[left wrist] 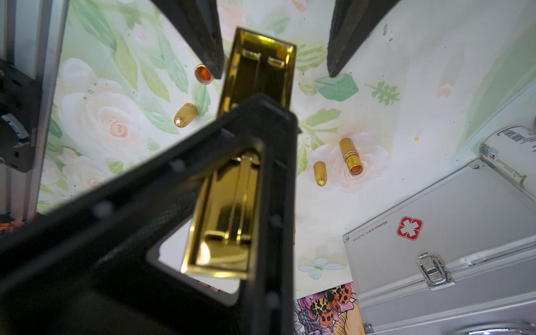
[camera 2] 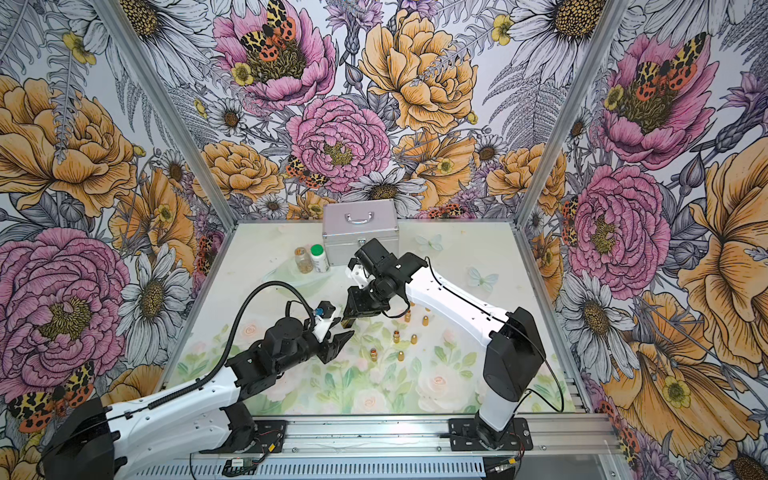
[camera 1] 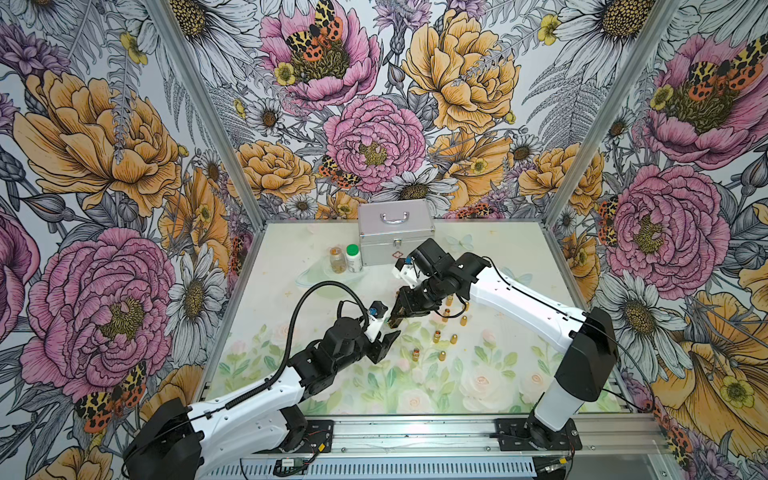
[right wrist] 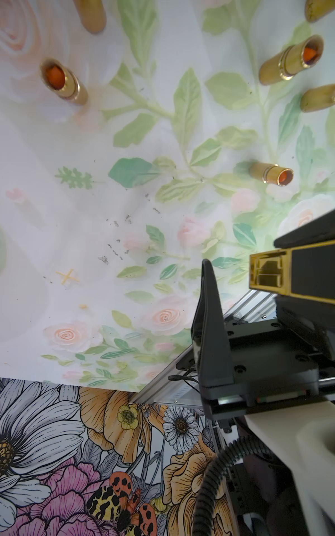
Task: Open the lipstick cap
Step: Open the cover of the lipstick.
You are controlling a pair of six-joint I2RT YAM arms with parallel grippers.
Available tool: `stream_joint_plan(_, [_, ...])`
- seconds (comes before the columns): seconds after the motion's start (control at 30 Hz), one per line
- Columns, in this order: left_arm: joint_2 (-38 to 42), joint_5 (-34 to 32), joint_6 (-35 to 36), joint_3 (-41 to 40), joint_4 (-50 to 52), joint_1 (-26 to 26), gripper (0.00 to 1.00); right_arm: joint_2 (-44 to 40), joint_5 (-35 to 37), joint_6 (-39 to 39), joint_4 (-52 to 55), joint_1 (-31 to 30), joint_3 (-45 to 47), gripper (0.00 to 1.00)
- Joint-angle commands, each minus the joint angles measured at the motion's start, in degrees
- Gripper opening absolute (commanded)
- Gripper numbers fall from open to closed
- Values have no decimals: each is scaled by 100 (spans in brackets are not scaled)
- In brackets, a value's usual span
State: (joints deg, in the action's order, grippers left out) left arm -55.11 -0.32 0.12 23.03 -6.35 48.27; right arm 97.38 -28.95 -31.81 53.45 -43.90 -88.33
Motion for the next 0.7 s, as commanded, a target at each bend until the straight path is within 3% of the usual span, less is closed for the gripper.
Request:
stream_joint_plan(0.0, [-43, 225, 158, 227, -345, 35, 51, -123, -186, 67, 8, 14, -160, 24])
stream_joint_plan(0.23, [-91, 297, 128, 237, -586, 42, 39, -63, -180, 65, 7, 18, -126, 24])
stream_joint_plan(0.67, [-104, 137, -70, 202, -523, 41, 6, -201, 99, 44, -10, 31, -227, 28])
